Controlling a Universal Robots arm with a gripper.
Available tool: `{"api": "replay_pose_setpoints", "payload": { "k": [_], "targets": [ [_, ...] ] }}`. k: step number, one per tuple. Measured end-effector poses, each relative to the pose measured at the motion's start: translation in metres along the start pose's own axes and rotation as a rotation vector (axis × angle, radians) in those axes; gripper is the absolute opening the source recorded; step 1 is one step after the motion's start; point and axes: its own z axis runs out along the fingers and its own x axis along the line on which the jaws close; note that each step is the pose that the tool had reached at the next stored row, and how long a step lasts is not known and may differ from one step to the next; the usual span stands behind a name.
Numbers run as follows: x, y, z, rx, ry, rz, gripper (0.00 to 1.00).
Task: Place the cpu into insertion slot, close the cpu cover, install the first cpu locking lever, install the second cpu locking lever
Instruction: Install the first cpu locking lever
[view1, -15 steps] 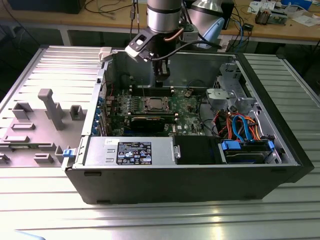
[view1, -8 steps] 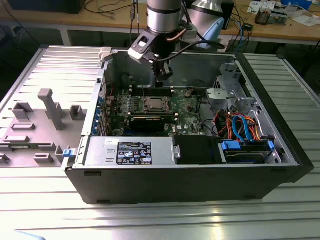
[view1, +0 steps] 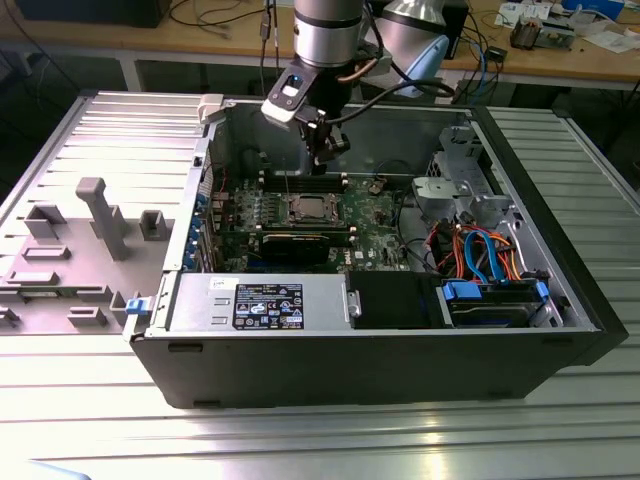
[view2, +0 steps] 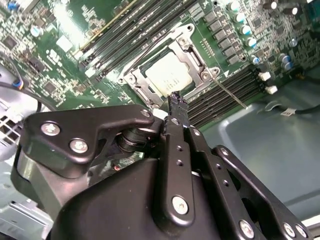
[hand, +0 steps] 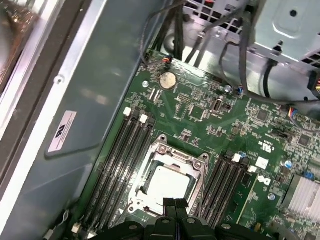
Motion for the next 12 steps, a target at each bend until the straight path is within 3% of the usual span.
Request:
{"api": "replay_pose_setpoints", "payload": {
  "k": [12],
  "targets": [
    [0.0001, 0.0001, 0.0001, -0.0001, 0.0018, -0.220, 0.11]
  ]
}}
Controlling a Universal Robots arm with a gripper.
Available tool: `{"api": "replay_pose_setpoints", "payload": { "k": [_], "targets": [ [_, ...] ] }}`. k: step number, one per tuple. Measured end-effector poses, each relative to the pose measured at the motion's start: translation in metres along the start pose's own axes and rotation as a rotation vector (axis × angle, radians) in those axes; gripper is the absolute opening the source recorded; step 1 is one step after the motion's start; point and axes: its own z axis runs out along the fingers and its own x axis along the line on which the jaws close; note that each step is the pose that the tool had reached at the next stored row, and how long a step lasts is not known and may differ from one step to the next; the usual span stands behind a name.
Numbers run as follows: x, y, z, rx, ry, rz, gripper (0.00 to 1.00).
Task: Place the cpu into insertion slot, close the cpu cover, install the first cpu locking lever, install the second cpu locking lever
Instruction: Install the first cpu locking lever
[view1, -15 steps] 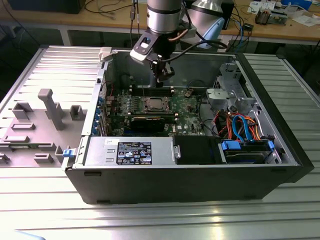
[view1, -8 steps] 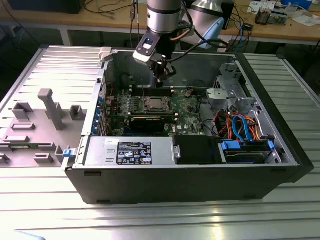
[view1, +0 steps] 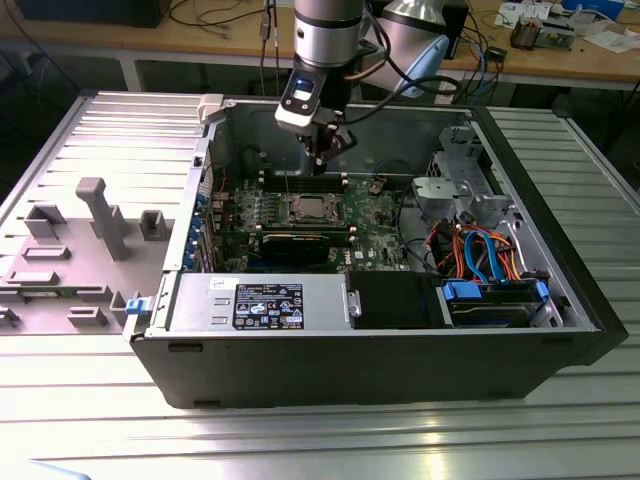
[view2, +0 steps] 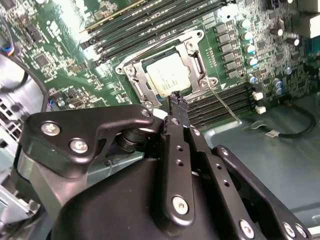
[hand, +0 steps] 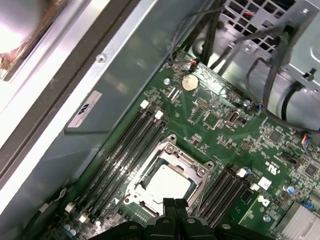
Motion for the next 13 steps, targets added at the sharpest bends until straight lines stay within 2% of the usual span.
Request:
{"api": "replay_pose_setpoints", "payload": {
  "k": [3, 9, 13],
  "targets": [
    [0.0000, 0.0000, 0.0000, 0.0000, 0.0003, -0.032, 0.11],
    [0.0000, 0.0000, 0.0000, 0.0000, 0.0003, -0.033, 0.11],
    [0.0000, 0.0000, 0.0000, 0.0000, 0.0007, -0.086, 0.11]
  ]
}}
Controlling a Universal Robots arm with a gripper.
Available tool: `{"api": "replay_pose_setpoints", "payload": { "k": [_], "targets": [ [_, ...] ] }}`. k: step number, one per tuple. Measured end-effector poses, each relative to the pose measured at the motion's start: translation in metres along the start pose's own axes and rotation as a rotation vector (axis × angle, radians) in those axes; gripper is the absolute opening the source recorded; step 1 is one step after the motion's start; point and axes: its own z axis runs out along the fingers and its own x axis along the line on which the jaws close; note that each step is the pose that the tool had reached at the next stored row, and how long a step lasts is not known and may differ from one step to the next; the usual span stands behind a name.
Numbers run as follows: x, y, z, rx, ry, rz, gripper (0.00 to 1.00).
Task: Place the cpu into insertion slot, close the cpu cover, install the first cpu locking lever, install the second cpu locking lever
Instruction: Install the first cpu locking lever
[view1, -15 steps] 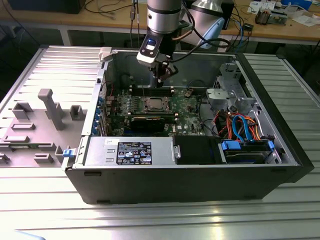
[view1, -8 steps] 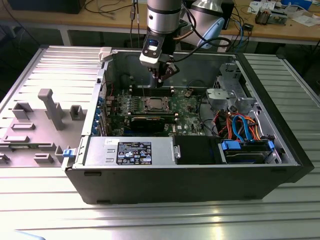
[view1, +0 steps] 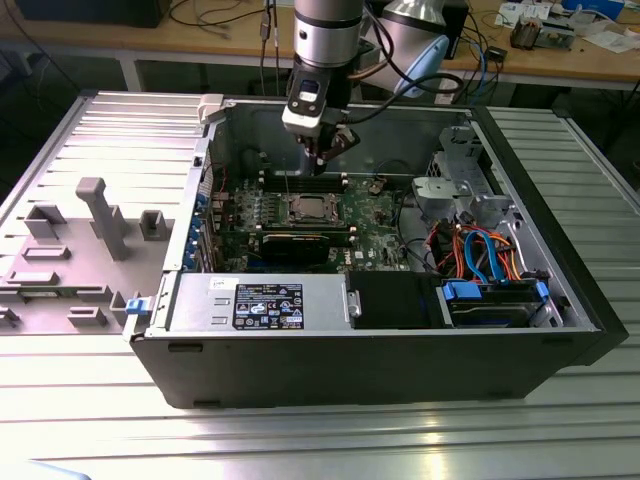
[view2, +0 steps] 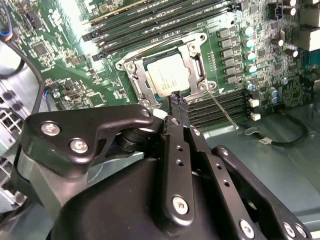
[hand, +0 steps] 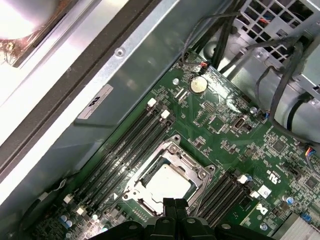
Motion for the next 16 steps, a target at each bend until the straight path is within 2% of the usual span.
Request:
{"api": "replay_pose_setpoints", "payload": {
  "k": [12, 16],
  "targets": [
    [0.0000, 0.0000, 0.0005, -0.0002, 0.0017, -0.202, 0.11],
    [0.0000, 0.0000, 0.0005, -0.0003, 0.0025, -0.301, 0.11]
  ]
}}
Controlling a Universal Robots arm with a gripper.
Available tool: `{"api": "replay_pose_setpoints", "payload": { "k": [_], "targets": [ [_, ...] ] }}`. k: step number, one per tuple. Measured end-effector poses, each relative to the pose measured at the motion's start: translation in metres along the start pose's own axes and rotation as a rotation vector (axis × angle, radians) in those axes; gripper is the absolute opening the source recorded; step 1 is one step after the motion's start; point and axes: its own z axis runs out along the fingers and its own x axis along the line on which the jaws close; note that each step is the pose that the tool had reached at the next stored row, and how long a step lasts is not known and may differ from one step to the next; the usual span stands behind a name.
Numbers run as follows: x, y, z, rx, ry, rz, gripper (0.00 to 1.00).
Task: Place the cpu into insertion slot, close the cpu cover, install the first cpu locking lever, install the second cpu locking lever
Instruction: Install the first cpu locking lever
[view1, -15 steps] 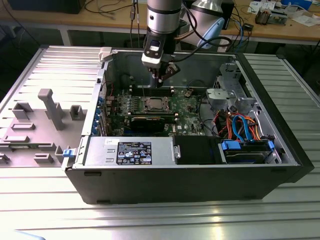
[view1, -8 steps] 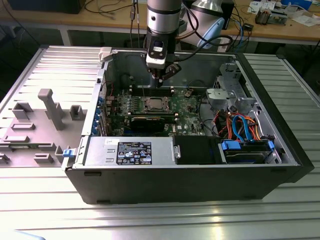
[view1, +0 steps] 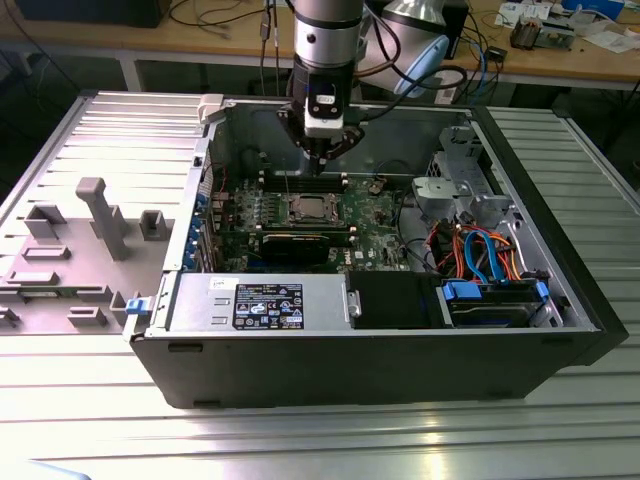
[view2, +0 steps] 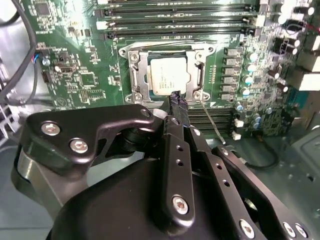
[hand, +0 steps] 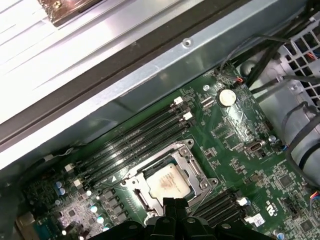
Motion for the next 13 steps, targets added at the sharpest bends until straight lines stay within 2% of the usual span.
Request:
{"api": "replay_pose_setpoints", "payload": {
  "k": [7, 8, 9, 13],
  "targets": [
    [0.0000, 0.0000, 0.0000, -0.0001, 0.0008, -0.097, 0.11],
    [0.0000, 0.0000, 0.0000, -0.0001, 0.0009, -0.113, 0.11],
    [0.0000, 0.0000, 0.0000, -0.0002, 0.0012, -0.147, 0.11],
    [0.0000, 0.0000, 0.0000, -0.0001, 0.0017, -0.209, 0.11]
  ]
}}
